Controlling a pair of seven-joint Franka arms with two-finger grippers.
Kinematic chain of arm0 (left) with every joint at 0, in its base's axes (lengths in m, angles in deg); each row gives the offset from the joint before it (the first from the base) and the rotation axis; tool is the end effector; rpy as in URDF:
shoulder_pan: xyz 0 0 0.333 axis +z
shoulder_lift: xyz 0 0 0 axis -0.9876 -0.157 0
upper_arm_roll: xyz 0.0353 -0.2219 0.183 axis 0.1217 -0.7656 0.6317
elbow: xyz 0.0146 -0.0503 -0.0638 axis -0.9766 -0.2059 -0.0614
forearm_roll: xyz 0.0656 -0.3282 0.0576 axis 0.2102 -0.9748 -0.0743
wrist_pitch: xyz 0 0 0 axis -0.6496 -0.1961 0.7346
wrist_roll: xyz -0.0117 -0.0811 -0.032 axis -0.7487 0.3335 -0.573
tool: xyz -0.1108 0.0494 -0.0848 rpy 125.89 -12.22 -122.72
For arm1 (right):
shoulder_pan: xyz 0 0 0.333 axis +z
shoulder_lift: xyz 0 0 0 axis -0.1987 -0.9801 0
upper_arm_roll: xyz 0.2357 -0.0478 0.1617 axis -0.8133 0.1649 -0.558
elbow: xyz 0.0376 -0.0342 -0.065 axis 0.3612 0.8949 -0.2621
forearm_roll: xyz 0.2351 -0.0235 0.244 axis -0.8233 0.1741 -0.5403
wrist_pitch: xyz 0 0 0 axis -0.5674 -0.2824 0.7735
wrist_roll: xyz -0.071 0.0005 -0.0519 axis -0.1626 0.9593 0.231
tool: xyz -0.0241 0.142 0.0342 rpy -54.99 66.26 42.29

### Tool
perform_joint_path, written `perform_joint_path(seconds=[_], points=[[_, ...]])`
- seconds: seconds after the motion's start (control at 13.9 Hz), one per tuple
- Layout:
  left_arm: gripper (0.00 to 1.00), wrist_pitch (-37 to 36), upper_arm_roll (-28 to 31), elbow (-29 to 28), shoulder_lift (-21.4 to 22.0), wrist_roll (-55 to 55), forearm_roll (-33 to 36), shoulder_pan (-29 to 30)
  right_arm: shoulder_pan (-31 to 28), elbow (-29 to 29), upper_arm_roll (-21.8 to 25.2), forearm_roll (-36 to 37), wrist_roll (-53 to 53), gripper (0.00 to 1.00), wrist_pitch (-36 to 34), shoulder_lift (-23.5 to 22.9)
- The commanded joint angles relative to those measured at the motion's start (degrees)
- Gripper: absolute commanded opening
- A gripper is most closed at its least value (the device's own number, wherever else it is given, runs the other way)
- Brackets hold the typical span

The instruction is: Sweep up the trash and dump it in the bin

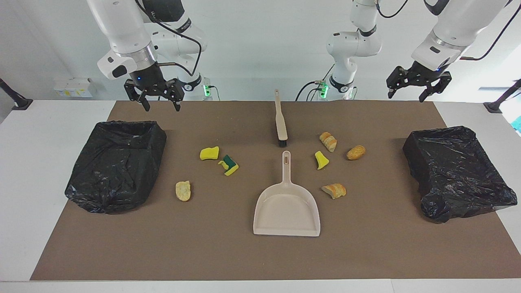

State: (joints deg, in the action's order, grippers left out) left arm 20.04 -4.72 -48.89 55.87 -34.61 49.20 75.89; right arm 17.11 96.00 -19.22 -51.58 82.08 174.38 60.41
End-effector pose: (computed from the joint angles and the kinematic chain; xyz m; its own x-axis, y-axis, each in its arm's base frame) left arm 0.4587 -0.0471 0.5734 0.9762 -0.2097 -0.0559 -0.2079 -0.9774 0.0375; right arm 0.4818 0.0618 0.5482 0.9981 -0.0590 0.0186 -0.0579 -0.9969 -0.0534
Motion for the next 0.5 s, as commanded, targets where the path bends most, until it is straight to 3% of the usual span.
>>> perform_joint_path(seconds=[0.0, 0.29, 0.43], points=[[1.0, 5.0, -0.4, -8.5, 4.0, -2.1, -0.8, -1.7, 0.5, 0.6, 0.0, -1.0, 1.0, 1.0, 1.5, -0.6], [1.0, 13.0, -1.0, -19.0, 8.1, -13.8, -0.8, -9.4, 0.9, 0.6, -0.1, -1.1, 1.4, 1.0, 3.6, -1.6], [1.0, 15.5, -1.0, -20.9, 8.0, -15.2, -0.7, -11.9, 1.0, 0.6, -0.1, -1.2, 1.5, 1.0, 3.7, -2.0]])
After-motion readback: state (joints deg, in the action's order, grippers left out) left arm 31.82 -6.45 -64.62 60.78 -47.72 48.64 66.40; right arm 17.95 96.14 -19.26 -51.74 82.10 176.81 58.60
